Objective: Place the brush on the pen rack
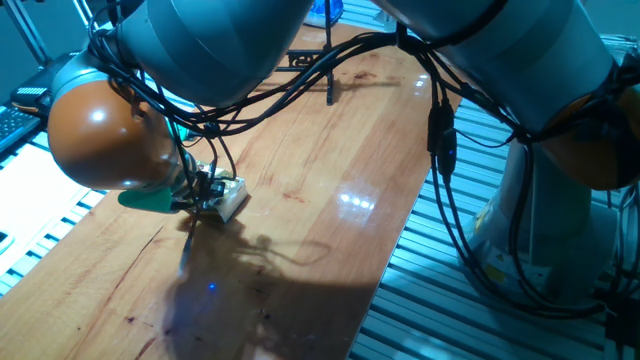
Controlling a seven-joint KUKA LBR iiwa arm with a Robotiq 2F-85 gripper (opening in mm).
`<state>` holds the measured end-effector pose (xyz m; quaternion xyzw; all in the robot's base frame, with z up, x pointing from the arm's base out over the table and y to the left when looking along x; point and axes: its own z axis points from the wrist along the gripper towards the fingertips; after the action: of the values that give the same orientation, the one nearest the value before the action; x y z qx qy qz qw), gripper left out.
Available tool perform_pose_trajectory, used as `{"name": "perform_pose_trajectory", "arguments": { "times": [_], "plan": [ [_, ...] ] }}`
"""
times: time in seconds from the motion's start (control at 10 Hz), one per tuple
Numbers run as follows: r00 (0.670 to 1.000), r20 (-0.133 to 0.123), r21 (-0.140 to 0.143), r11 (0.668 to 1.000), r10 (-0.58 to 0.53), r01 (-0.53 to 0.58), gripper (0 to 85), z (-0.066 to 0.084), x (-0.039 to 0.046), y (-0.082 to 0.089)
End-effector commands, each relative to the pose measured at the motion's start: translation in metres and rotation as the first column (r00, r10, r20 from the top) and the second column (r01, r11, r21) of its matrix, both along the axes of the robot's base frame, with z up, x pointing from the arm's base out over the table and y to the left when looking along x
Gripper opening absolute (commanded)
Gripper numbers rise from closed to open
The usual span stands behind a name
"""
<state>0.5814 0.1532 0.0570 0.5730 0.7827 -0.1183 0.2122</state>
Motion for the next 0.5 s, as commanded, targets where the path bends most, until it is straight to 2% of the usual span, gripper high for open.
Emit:
{"name": "perform_pose_trajectory", "arguments": {
  "times": [0.0, 0.1, 0.2, 0.4],
  "plan": [
    [1.000, -0.002, 0.000, 1.000, 0.008, -0.008, 0.0, 0.003, 0.0001, 0.000],
    [1.000, -0.006, 0.003, 1.000, 0.016, -0.016, 0.0, 0.009, -0.0001, 0.000],
    [1.000, -0.008, 0.024, 0.999, 0.025, -0.025, 0.0, 0.018, -0.0001, -0.002],
    [0.999, -0.022, 0.022, 0.999, 0.034, -0.033, 0.0, 0.035, 0.0032, -0.003]
  ]
}}
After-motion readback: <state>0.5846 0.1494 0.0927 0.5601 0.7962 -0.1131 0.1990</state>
